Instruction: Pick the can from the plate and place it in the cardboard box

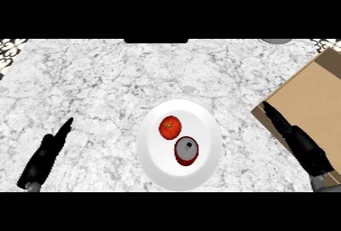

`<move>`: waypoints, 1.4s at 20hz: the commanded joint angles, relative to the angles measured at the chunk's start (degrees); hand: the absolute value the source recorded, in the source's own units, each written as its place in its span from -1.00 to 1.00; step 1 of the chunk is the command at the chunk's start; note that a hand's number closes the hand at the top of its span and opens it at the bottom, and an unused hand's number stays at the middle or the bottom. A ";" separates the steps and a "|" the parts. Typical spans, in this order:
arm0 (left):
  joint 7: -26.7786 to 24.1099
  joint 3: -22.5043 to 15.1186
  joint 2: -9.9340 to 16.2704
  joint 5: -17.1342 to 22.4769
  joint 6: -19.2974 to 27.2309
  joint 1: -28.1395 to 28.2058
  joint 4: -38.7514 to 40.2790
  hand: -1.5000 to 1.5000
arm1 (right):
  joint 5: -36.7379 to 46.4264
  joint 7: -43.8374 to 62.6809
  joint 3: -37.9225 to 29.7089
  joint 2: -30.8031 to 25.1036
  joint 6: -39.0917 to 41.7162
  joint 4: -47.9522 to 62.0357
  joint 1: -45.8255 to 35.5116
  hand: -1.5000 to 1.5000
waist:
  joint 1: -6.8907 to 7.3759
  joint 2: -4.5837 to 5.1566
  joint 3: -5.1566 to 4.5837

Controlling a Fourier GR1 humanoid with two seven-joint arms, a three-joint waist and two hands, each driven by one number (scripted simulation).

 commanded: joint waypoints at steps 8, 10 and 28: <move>-4.55 -1.67 -1.90 1.15 -2.61 -2.34 -17.39 0.00 | 20.18 1.63 7.21 -1.77 -9.50 -7.14 -4.94 -1.00 | -4.06 -2.37 -2.07; -4.82 -1.64 -3.37 1.82 -2.78 -4.97 -17.89 0.00 | 28.13 2.89 10.77 0.18 -16.09 -6.99 -2.41 -1.00 | -4.66 -1.01 -1.12; -6.08 -3.53 -9.66 -0.43 -4.20 -12.47 -11.29 0.00 | 59.71 50.97 33.53 2.02 13.68 -50.21 1.29 -1.00 | -1.02 0.19 -0.65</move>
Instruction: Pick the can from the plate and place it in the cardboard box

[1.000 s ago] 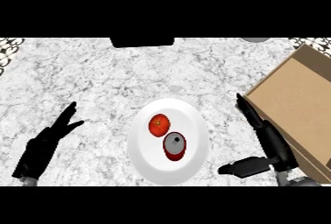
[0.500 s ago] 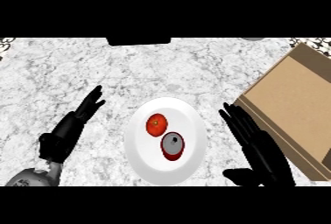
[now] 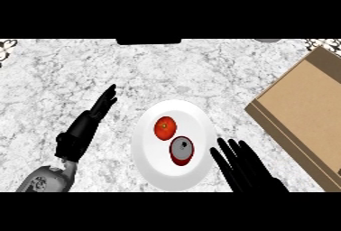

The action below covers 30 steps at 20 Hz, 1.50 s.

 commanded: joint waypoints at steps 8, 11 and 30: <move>1.92 -0.21 -3.78 -1.82 -2.01 -3.24 0.56 0.00 | -1.98 27.90 6.62 25.67 24.52 -0.56 -9.52 -1.00 | 2.32 0.51 0.25; -3.94 1.42 -3.99 -2.56 -4.26 -1.14 5.74 0.00 | -0.45 26.50 6.82 27.23 22.27 1.88 -9.20 -1.00 | 2.13 0.56 0.26; 0.16 3.91 -8.11 -6.96 -6.16 -1.53 2.42 0.00 | 1.58 14.76 -0.83 29.00 16.45 21.20 -13.22 -1.00 | 2.28 0.55 0.32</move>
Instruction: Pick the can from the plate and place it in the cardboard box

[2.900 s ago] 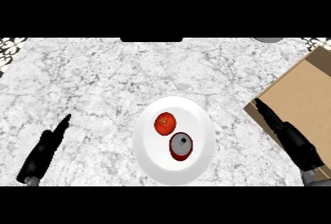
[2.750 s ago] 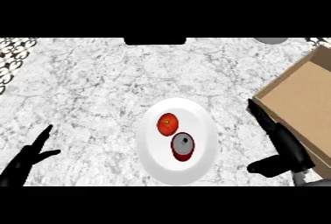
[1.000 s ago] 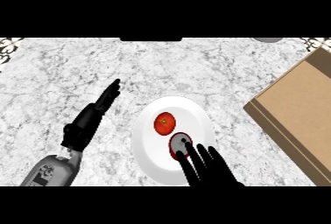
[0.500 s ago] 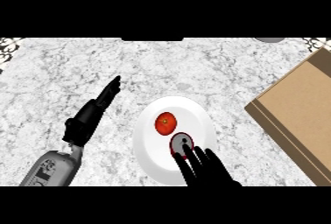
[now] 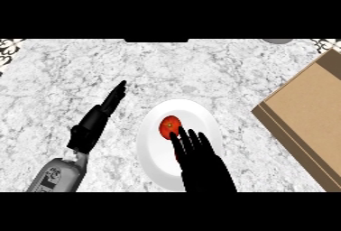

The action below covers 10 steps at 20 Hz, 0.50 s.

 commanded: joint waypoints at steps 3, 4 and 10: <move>2.26 3.12 -2.14 -2.02 -1.22 -1.92 0.43 0.00 | 2.46 1.18 -1.76 4.63 2.92 4.06 -2.61 -1.00 | -0.16 -0.04 0.01; 3.25 1.69 -2.85 -3.43 -1.84 -0.27 -1.98 0.00 | 3.52 -2.14 -1.54 2.16 1.19 3.24 1.34 -1.00 | -0.20 -0.07 0.02; 4.61 5.85 -3.07 -2.23 -4.12 -1.21 -1.99 0.00 | 1.59 -5.71 -6.53 4.54 2.34 10.20 -2.72 -1.00 | -0.20 -0.01 0.01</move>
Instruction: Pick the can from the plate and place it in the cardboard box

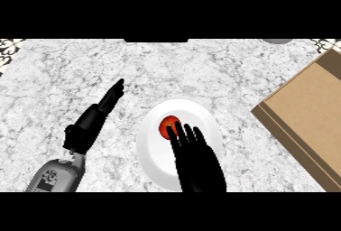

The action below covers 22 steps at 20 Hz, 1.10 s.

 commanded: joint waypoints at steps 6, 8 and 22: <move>1.07 1.12 -2.87 -3.11 -2.21 0.47 -1.24 0.00 | 1.50 1.43 3.42 1.32 -1.19 3.18 3.42 -1.00 | -0.13 -0.03 0.00; 3.05 2.78 -3.93 -3.71 -1.42 -2.70 0.92 0.00 | -1.72 0.75 -0.76 1.30 -1.86 9.05 -3.30 -1.00 | 0.01 0.03 0.00; 0.76 4.28 -5.61 -5.08 -4.95 0.49 -0.08 0.00 | 5.31 -5.67 -2.30 1.32 -7.36 20.07 -2.67 -1.00 | 0.20 0.04 0.01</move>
